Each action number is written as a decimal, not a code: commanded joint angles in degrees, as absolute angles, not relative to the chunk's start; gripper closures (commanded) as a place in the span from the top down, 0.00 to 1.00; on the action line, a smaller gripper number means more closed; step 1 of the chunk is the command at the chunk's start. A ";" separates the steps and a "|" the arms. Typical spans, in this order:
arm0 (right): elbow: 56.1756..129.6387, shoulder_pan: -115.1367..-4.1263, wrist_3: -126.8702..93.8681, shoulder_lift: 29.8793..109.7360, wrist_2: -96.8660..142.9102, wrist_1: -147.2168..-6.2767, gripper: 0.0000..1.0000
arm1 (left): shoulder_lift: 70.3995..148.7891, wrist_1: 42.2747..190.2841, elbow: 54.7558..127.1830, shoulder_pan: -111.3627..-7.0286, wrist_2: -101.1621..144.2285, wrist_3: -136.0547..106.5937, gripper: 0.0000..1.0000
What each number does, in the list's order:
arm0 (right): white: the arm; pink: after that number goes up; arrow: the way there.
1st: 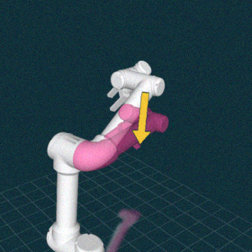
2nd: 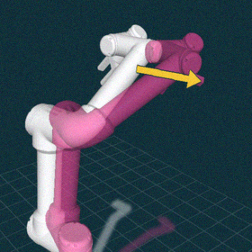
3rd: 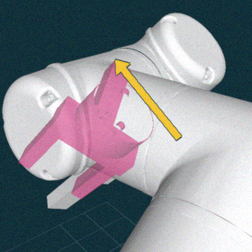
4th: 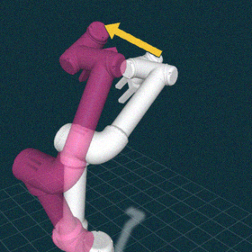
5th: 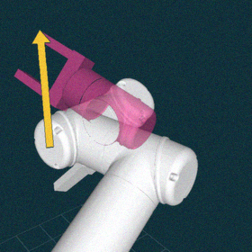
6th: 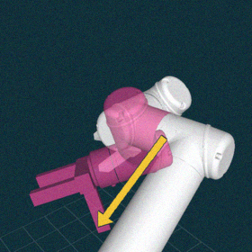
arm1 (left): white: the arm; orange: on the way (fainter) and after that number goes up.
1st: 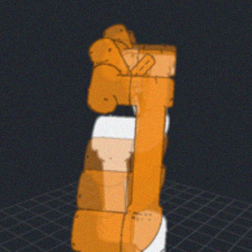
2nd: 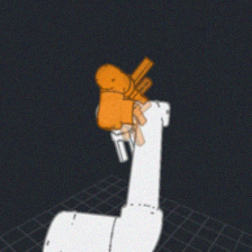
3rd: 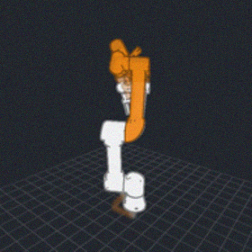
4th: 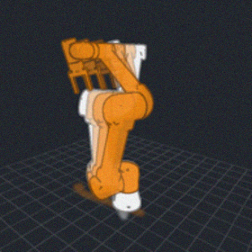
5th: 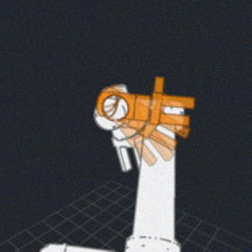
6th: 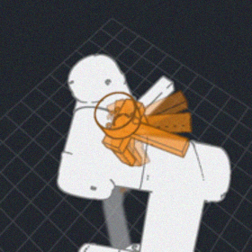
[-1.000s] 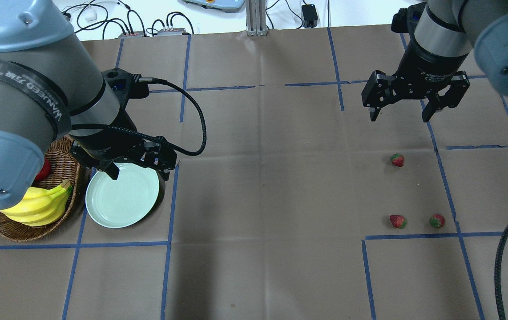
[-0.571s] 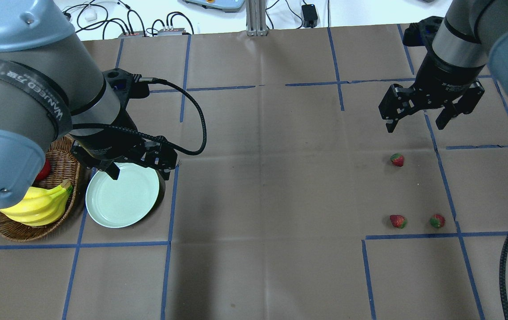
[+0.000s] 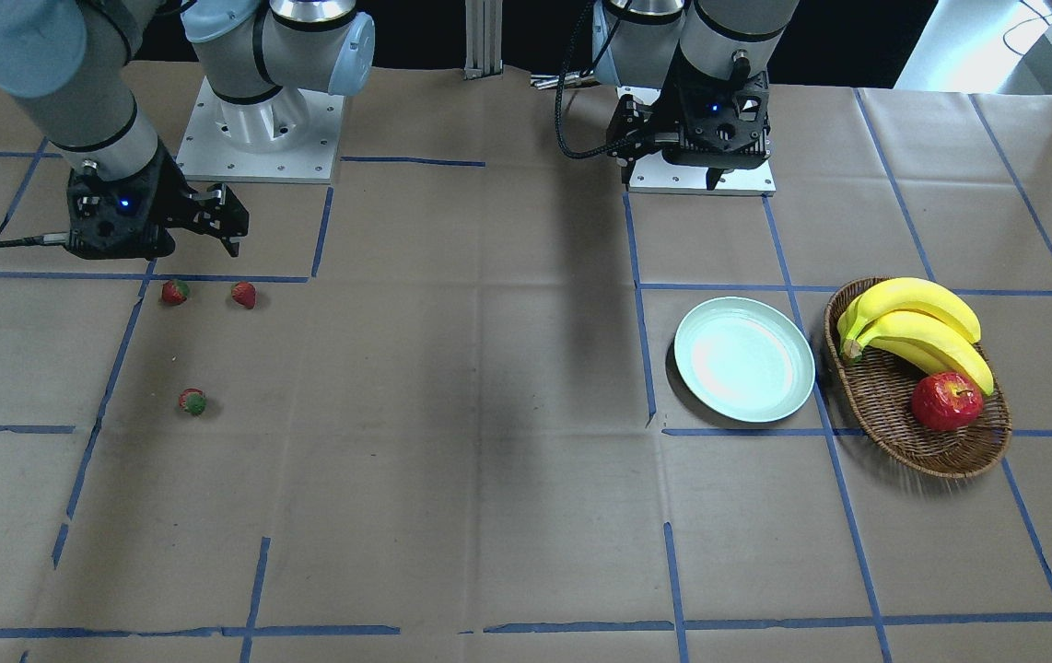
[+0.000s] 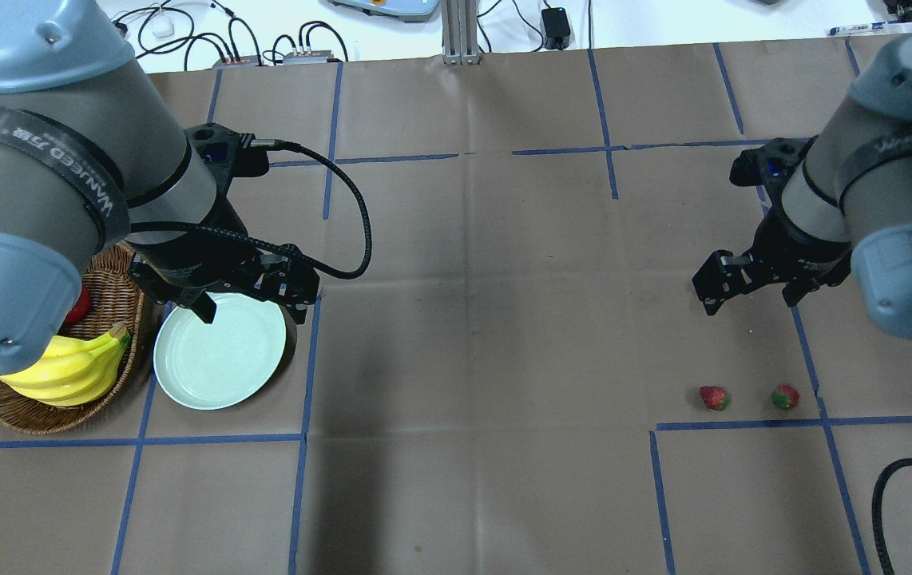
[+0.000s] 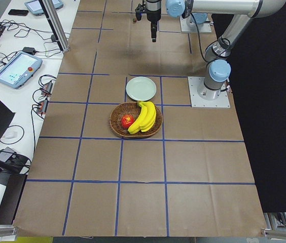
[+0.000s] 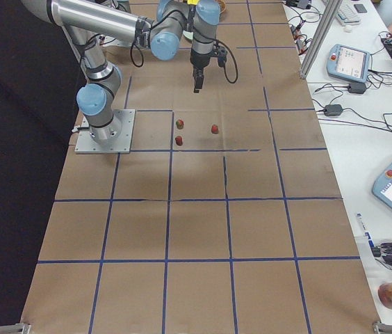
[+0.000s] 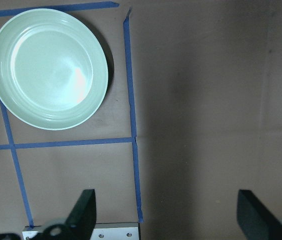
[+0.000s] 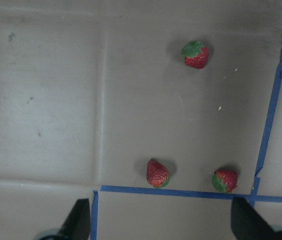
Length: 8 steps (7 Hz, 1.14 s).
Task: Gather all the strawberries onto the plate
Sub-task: 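Lower the right gripper and grasp the nearest red strawberry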
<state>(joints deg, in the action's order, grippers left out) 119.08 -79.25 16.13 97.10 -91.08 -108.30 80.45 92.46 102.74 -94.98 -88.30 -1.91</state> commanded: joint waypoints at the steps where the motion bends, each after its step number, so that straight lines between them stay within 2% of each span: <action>1: 132.74 -78.40 21.24 97.03 -90.97 -124.31 1.00 | 80.42 92.46 102.74 -94.92 -86.13 -1.85 1.00; 3: 137.63 -77.61 21.45 94.15 -90.97 -133.04 1.00 | 80.42 92.46 102.74 -94.92 -86.40 -1.58 1.00; 6: 137.72 -77.52 21.18 86.76 -91.23 -135.96 1.00 | 80.42 92.46 102.83 -94.92 -86.66 -1.50 1.00; 8: 137.72 -77.52 20.74 86.75 -92.71 -135.09 0.92 | 80.33 92.46 102.74 -94.83 -86.92 -1.41 1.00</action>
<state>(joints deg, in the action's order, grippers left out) 137.70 -77.52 21.03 87.03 -91.62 -135.59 80.37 92.46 102.77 -94.89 -86.79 -1.45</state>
